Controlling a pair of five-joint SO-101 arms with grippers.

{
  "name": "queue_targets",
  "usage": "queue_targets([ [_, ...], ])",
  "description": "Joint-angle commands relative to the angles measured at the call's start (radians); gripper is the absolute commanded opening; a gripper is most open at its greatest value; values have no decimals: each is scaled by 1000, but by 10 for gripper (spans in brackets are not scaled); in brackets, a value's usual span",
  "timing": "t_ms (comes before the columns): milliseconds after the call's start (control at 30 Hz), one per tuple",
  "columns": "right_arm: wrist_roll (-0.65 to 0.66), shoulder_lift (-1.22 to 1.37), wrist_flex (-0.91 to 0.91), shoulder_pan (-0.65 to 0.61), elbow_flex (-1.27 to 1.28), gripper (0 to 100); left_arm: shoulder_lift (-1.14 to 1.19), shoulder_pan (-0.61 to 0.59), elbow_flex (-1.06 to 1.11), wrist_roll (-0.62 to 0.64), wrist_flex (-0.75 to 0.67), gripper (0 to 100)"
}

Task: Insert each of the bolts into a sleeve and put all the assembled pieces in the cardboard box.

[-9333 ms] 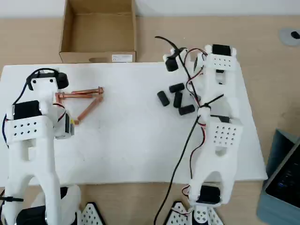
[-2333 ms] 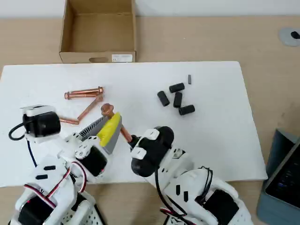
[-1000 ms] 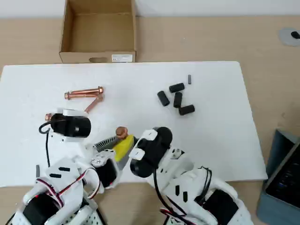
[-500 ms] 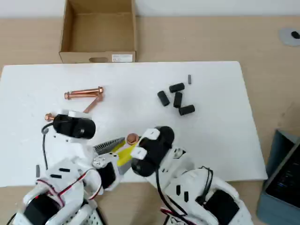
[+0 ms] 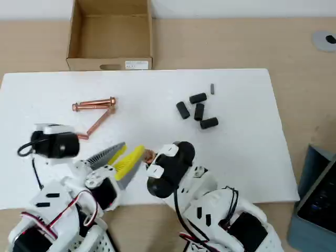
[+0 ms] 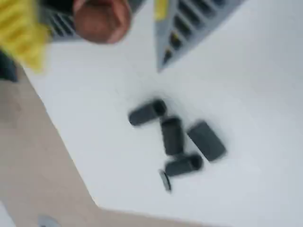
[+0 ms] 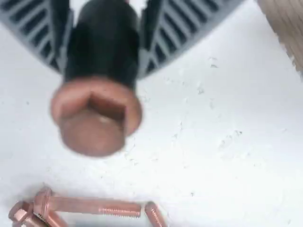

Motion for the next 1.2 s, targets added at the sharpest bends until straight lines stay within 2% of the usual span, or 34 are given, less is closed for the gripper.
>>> queue_targets([
  [0, -6, -16, -20, 84, -39, 9, 1, -75, -66, -94, 0, 0],
  [167, -6, -16, -20, 229, -44, 9, 1, -244, -54, -253, 3, 2],
  [300, -6, -15, -17, 329, -45, 9, 1, -399, 57, -377, 3, 2],
  [500, -6, -5, 83, 455, -65, 9, 1, -577, 281, -417, 0, 2],
  [700, -8, 140, 101, 470, -191, 9, 1, -624, 446, -417, -6, 2],
  [833, -51, 381, 78, 469, -363, 9, 1, -629, 485, -417, -6, 2],
  [1167, -41, 970, -51, 472, -805, 9, 1, -631, 560, -419, 2, 2],
])
